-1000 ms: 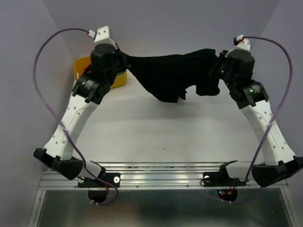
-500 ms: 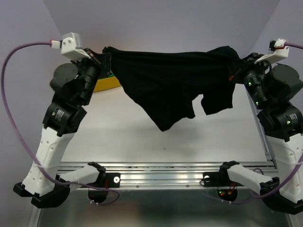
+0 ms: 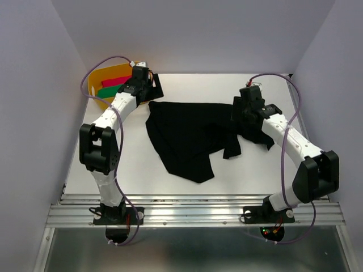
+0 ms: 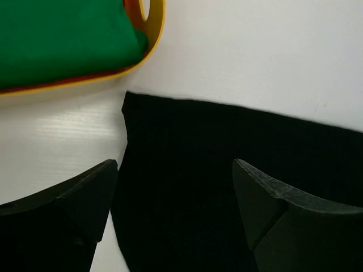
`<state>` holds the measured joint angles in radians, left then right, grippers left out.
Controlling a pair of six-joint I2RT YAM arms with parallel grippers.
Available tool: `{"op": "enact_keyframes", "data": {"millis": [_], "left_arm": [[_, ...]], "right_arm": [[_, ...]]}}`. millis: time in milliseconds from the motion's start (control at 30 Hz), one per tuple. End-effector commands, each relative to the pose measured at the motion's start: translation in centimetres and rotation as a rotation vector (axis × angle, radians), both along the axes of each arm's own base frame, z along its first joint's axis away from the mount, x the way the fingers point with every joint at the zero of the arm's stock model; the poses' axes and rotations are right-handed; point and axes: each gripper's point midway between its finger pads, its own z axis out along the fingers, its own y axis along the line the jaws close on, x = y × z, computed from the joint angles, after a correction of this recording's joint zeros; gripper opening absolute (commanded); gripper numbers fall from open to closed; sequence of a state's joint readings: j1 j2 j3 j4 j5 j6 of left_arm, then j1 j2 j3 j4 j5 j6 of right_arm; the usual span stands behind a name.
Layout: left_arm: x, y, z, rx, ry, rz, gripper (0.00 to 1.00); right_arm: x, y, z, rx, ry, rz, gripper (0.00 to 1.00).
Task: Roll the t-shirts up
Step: Flatten out the T-shirt at the center of the board.
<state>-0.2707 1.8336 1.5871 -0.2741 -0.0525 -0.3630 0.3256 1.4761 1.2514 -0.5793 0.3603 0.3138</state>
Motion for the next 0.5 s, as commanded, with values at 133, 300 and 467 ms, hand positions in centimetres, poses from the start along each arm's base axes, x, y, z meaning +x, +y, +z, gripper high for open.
{"op": "enact_keyframes", "data": {"millis": [133,300,467], "left_arm": [[-7.7,-2.3,3.4,-0.025,-0.016,-0.075,0.80],[-16.4,-5.8,-5.0,-0.054,0.217,-0.086,0.71],[-21.6,-9.6,-9.4,-0.154,0.321,-0.134,0.72]], "right_arm": [[-2.7,-1.3,0.8,0.058,-0.061,-0.074,0.84],[-5.1,-0.6,-0.9,0.157,-0.031,-0.087,0.84],[-5.6,-0.1,-1.8,0.203,-0.009,-0.099,0.84]]}}
